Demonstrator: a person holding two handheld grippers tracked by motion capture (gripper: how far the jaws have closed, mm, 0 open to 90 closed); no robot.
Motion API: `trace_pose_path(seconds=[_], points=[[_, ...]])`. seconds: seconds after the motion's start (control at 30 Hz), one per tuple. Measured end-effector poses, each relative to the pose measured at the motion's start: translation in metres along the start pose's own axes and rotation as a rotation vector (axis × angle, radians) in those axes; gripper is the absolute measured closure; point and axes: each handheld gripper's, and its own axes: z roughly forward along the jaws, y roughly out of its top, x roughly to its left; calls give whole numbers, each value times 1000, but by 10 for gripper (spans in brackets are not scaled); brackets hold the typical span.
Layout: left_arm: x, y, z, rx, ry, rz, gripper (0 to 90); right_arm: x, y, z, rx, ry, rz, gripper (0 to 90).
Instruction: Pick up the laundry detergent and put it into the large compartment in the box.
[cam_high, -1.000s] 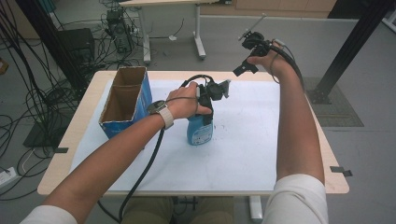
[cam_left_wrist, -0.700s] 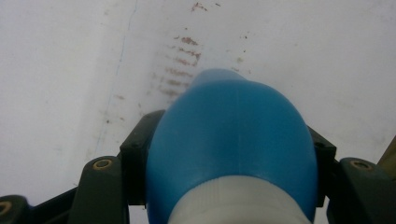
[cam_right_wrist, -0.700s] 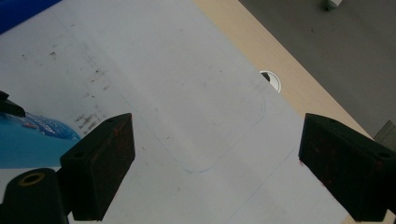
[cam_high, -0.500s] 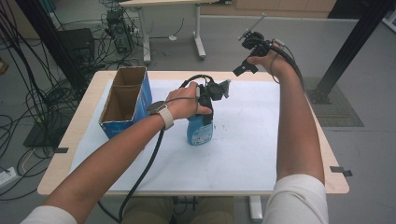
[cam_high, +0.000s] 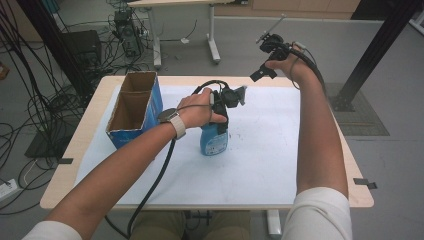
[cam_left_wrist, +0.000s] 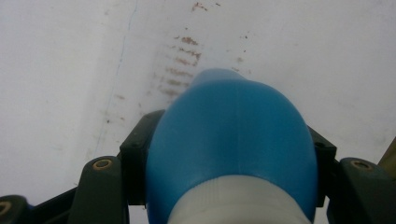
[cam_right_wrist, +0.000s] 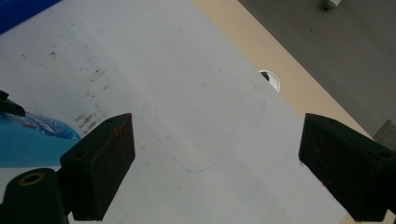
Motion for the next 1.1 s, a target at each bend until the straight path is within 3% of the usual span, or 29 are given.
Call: trace_pose_path(seconds=[1.1], points=[[-1,0,0,-1,4,5,381,1,-1,-2,-2,-7,4,108]])
